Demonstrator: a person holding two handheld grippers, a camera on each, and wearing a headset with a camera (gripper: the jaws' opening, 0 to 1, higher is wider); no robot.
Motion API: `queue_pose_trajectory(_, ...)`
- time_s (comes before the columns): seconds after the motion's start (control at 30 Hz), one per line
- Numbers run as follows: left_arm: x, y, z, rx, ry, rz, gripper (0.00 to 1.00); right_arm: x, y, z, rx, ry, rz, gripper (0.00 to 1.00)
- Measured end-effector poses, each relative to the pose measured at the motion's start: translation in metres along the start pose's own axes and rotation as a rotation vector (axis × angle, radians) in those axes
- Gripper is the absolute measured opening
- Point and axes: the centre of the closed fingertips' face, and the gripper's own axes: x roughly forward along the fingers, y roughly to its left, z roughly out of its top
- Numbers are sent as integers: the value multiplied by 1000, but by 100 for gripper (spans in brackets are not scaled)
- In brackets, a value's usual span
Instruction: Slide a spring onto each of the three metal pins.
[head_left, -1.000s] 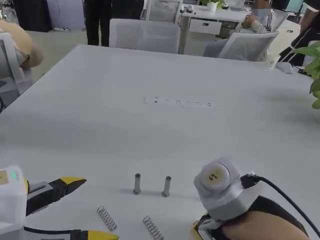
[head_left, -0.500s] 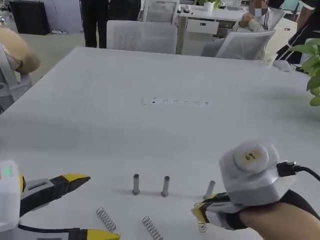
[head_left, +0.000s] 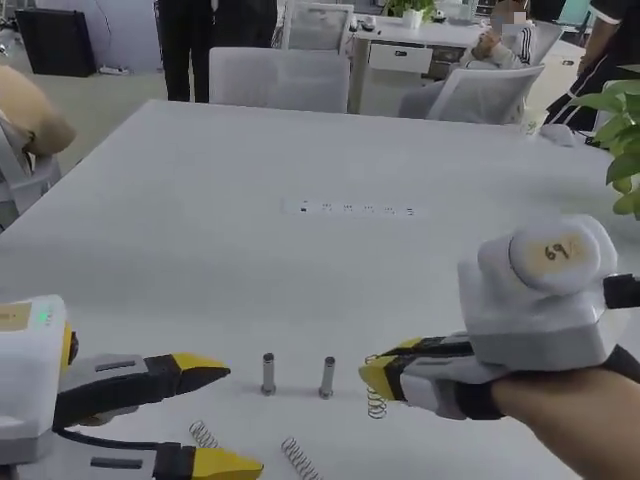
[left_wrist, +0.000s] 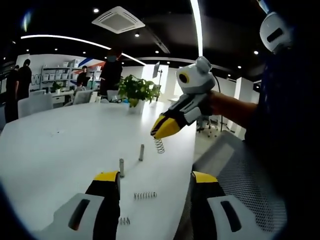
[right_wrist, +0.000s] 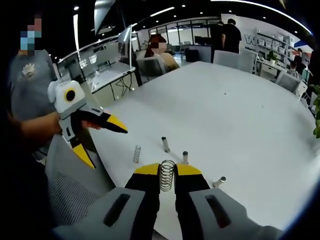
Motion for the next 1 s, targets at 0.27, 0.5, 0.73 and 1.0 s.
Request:
queue_pose_trajectory(0.27, 22, -7, 17, 16, -11, -76, 46, 0, 18, 22, -23, -45, 42, 8)
queue_pose_trajectory(0.5, 31, -10, 31, 7, -58, -87, 38, -3, 30, 37, -4, -102, 96, 8)
queue_pose_trajectory(0.73, 33, -10, 35, 15, -75, -81, 29, -3, 44, 45, 33, -142, 161, 8)
queue_pose_trajectory(1.0, 36, -9, 36, 30, -73, -79, 15, -4, 52, 49, 38, -160, 192, 8)
